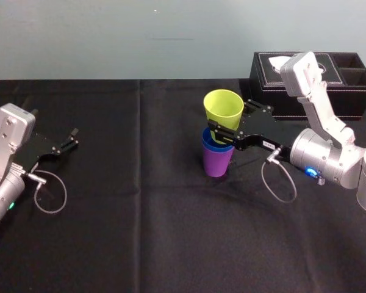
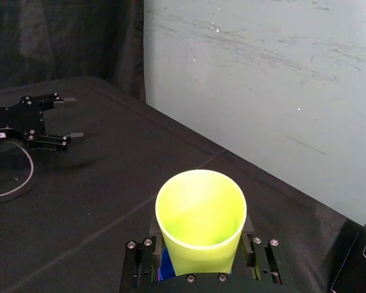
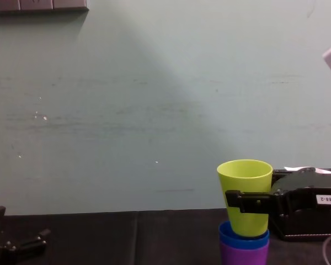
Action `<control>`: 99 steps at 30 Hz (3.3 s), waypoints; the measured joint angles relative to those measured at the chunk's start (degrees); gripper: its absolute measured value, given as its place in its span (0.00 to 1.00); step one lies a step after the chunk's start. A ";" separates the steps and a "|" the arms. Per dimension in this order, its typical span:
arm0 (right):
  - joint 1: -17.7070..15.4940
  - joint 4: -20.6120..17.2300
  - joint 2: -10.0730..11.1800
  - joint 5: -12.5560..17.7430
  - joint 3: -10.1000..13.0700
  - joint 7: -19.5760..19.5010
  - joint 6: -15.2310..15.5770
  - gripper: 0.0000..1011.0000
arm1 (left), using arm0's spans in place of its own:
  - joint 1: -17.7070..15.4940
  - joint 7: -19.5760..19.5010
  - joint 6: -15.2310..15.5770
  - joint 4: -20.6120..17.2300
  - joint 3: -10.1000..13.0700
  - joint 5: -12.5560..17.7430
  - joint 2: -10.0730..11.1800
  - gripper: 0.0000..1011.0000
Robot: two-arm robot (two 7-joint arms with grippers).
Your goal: Stack the three plastic cups sequentially using one hand.
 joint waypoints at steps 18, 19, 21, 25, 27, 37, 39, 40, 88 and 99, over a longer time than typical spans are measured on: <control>0.93 3.19 -1.14 1.32 -0.34 1.51 -1.42 0.72 | 0.00 0.00 0.00 0.00 0.00 0.00 0.00 1.00; 0.94 3.27 -1.16 1.34 -0.37 1.50 -1.47 0.72 | 0.00 0.00 0.00 0.00 0.00 0.00 0.00 1.00; 1.00 3.60 -1.20 1.38 -0.46 1.49 -1.58 0.72 | 0.00 0.00 0.00 0.00 0.00 0.00 0.00 1.00; 1.02 4.06 -1.25 1.66 -0.50 1.51 -1.77 0.72 | 0.00 0.00 0.00 0.00 0.00 0.00 0.00 1.00; 1.01 4.14 -1.25 1.71 -0.50 1.52 -1.81 0.72 | 0.00 0.00 0.00 0.00 0.00 0.00 0.00 1.00; 0.99 4.03 -1.23 1.70 -0.47 1.52 -1.81 0.75 | 0.00 0.00 0.00 0.00 0.00 0.00 0.00 1.00; 0.99 4.01 -1.23 1.70 -0.47 1.51 -1.81 0.78 | 0.00 0.00 0.00 0.00 0.00 0.00 0.00 1.00; 0.98 3.99 -1.22 1.69 -0.46 1.51 -1.81 0.82 | 0.00 0.00 0.00 0.00 0.00 0.00 0.00 1.00; -17.38 -2.15 4.17 6.12 14.09 -5.89 -5.78 0.99 | 0.00 0.00 0.00 0.00 0.00 0.00 0.00 1.00; -17.55 -1.18 3.99 5.91 14.41 -5.89 -5.71 0.99 | 0.00 0.00 0.00 0.00 0.00 0.00 0.00 1.00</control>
